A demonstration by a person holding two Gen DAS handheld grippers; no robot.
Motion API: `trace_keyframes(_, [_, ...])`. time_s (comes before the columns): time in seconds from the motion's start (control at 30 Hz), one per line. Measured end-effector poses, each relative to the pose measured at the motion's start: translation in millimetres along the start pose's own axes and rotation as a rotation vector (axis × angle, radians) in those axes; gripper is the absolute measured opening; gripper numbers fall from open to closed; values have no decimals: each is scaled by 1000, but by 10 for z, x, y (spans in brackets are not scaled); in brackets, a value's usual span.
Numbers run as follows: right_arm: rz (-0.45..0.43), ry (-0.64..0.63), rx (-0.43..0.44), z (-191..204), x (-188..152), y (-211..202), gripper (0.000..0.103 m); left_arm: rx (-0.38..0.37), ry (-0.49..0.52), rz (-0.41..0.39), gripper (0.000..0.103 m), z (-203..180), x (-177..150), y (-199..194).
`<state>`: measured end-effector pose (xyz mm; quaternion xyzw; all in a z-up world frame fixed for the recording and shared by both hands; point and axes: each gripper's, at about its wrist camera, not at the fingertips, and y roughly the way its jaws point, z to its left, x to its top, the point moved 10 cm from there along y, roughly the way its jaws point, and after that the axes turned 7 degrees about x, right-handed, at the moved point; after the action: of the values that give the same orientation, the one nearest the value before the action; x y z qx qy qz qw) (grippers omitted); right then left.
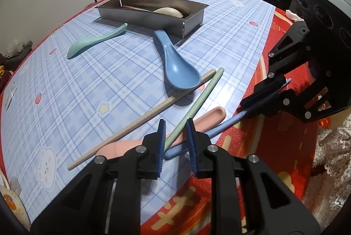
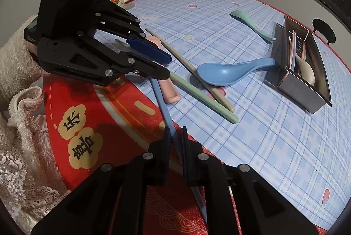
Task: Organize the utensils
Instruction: 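Grasp the green chopstick with the left gripper while the right gripper holds the blue chopstick, then lift the green and blue chopsticks off the table with both grippers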
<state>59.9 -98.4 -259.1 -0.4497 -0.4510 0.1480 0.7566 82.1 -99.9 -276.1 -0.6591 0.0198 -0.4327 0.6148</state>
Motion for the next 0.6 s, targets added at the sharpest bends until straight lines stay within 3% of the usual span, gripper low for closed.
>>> trace_keyframes(0.23, [-4,14,-21,-81,37,1,11,25,-23,14,10,104,-46,-28])
trace_keyframes(0.6, [-16,56,-70,-253,103,13,13,76,-187,8,10,506,-225,-103])
